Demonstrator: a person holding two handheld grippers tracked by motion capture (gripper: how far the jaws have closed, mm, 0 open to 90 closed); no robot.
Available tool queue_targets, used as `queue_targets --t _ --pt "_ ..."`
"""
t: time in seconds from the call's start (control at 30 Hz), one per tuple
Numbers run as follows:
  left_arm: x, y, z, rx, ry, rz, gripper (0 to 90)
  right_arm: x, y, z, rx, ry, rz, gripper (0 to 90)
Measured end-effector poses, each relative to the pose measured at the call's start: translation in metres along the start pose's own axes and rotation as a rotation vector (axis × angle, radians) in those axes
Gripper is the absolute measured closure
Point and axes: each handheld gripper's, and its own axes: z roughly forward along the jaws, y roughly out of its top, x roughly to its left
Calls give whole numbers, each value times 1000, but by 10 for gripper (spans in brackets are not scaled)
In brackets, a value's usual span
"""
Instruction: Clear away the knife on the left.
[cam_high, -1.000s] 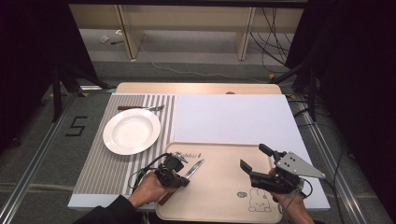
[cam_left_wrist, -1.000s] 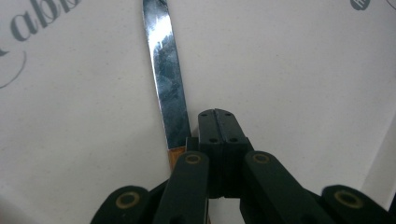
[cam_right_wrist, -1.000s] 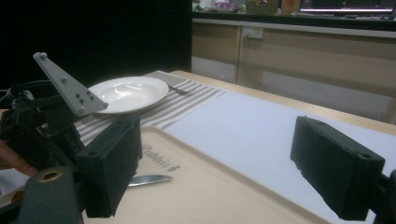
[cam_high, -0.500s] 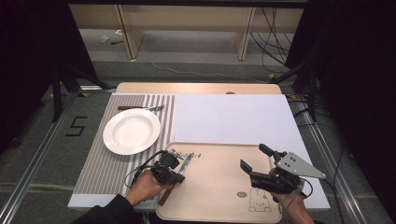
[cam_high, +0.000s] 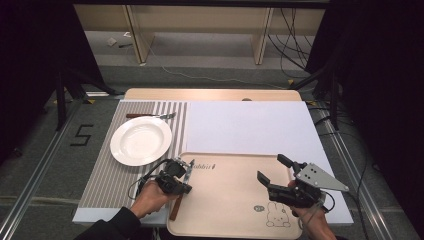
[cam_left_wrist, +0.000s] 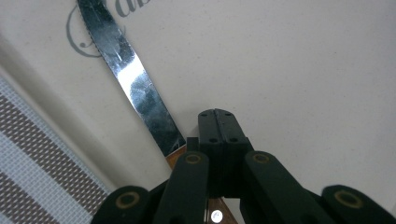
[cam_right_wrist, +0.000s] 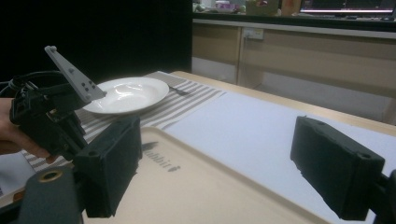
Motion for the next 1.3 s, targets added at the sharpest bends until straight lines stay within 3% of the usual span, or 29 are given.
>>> queue_targets --t 0.53,1.03,1.07,1.1,1.17,1.3 --pt "13 -3 -4 20 -6 23 898 0 0 0 0 -1 0 176" --pt "16 -4 -5 28 -4 54 896 0 0 0 -1 0 0 176" --pt "17 -4 -5 27 -19 59 895 0 0 0 -1 0 1 176" --pt "17 -4 -6 25 -6 58 891 0 0 0 0 -1 0 176" --pt "18 -4 -8 9 -12 75 860 0 0 0 -1 1 0 176" --pt "21 -4 -12 -47 -38 115 692 0 0 0 1 0 0 176"
